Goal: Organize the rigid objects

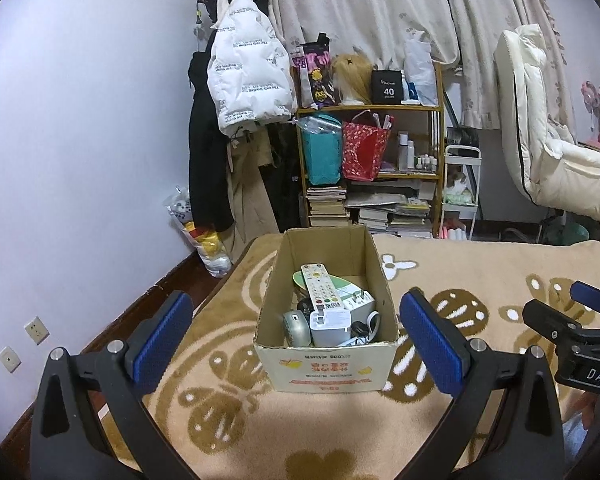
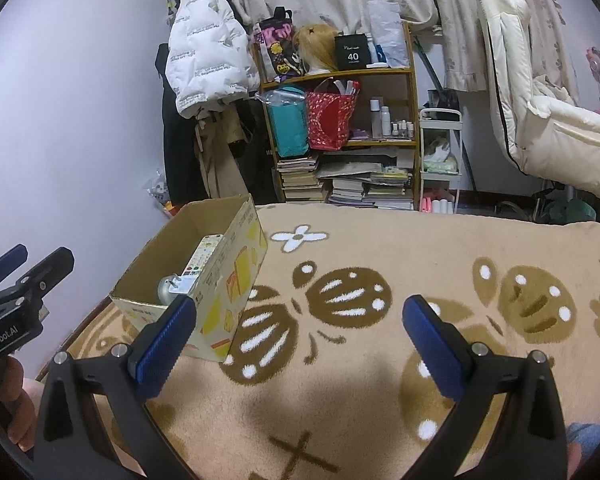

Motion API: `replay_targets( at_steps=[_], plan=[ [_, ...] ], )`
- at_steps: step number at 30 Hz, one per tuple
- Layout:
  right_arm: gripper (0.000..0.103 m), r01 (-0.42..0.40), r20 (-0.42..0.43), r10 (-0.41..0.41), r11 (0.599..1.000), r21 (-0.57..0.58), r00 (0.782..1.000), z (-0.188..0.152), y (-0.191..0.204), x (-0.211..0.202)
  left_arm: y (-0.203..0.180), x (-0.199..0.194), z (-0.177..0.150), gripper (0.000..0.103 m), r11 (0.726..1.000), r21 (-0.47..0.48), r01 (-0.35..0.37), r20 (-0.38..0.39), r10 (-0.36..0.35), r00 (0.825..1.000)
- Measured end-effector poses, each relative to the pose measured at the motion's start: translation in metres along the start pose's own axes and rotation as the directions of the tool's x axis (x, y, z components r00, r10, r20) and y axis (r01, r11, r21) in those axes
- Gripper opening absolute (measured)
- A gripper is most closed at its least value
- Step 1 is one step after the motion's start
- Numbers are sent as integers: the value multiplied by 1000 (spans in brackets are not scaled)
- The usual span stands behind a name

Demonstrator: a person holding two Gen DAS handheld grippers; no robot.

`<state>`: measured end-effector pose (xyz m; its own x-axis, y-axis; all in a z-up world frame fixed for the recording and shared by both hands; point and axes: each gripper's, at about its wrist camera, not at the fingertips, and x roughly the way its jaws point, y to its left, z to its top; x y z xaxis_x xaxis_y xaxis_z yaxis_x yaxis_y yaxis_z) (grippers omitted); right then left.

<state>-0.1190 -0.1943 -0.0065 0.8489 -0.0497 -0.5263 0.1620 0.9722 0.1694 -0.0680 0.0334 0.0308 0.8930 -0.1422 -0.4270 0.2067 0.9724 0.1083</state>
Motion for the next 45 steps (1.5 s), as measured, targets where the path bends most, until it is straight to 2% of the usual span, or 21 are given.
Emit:
replay_targets(
  at_steps=[45],
  plan=[
    [103,-3,8,3,1000,-1,1000,1,1,2,2,4,-5,102,1000,20,-4,-14,4,1000]
  ],
)
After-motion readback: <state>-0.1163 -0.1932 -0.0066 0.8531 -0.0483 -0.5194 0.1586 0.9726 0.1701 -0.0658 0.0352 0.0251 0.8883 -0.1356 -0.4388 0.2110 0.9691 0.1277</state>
